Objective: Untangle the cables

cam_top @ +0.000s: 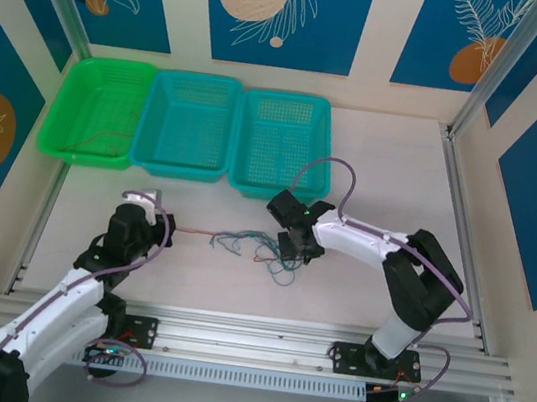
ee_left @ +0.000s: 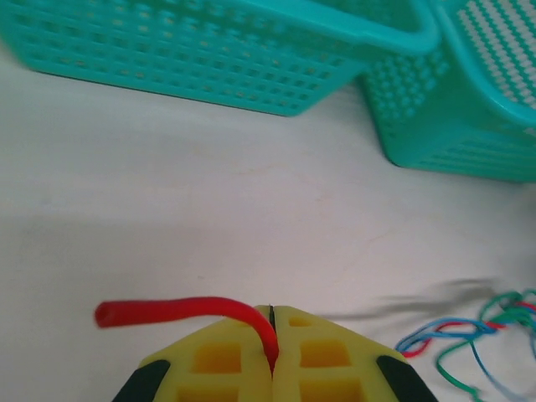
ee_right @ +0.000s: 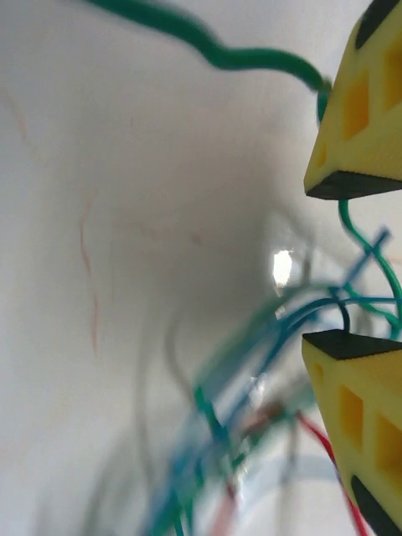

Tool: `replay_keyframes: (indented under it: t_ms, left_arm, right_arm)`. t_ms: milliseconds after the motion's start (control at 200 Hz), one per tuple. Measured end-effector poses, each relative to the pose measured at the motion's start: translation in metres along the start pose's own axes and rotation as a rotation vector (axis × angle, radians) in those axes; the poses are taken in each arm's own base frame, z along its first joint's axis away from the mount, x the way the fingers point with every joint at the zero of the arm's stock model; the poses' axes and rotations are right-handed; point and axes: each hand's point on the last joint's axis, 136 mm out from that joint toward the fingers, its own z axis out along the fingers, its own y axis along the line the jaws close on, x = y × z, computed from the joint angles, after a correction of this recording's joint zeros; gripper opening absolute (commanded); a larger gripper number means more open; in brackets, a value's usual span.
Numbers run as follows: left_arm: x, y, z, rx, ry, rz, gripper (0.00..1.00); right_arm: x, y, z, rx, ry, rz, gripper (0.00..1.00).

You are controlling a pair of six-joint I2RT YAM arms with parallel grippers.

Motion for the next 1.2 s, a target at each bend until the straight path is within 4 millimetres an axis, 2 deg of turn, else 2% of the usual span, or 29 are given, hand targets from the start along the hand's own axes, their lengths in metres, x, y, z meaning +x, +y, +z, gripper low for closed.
replay_keyframes:
  t_ms: [115,200,265,355,470,585,655,760,815,930,1040,1125,1200]
  left_arm:
    - [0.004,-0.01,0.005,0.062,0.026,0.024,0.0]
    - [0.004,-0.016,0.005,0.09,0.029,0.038,0.0]
    - [0.003,-0.018,0.005,0.102,0.027,0.039,0.0]
    - [0.003,-0.019,0.005,0.109,0.025,0.04,0.0]
    - [0.003,-0.019,0.005,0.111,0.027,0.04,0.0]
    - [0.003,-0.019,0.005,0.111,0.025,0.047,0.0]
    - [0.003,-0.02,0.005,0.113,0.026,0.047,0.0]
    - [0.004,-0.02,0.005,0.114,0.028,0.047,0.0]
    - [0.004,-0.02,0.005,0.115,0.028,0.047,0.0]
    - [0.004,-0.02,0.005,0.118,0.03,0.047,0.0]
    - [0.004,-0.02,0.005,0.118,0.03,0.047,0.0]
    - [0.004,-0.021,0.005,0.118,0.03,0.047,0.0]
    - [0.004,-0.021,0.005,0.118,0.03,0.047,0.0]
  right_arm:
    - [-0.02,0.027,-0.029,-0.113,-0.08,-0.045,0.53]
    - [-0.039,0.04,-0.04,-0.157,-0.136,-0.062,0.53]
    - [-0.051,0.046,-0.04,-0.165,-0.157,-0.07,0.53]
    - [-0.062,0.051,-0.026,-0.169,-0.162,-0.079,0.55]
    - [-0.067,0.045,-0.003,-0.175,-0.136,-0.079,0.58]
    - [-0.066,0.037,0.009,-0.225,-0.119,-0.074,0.56]
    - [-0.064,0.039,0.013,-0.275,-0.109,-0.081,0.51]
    - [-0.067,0.052,0.011,-0.358,-0.125,-0.09,0.35]
    - [-0.067,0.055,0.011,-0.378,-0.132,-0.091,0.31]
    - [-0.07,0.058,0.013,-0.397,-0.152,-0.081,0.34]
    - [-0.071,0.061,0.014,-0.405,-0.166,-0.08,0.44]
    - [-0.068,0.063,0.015,-0.391,-0.176,-0.089,0.44]
    - [-0.057,0.064,0.016,-0.367,-0.174,-0.11,0.44]
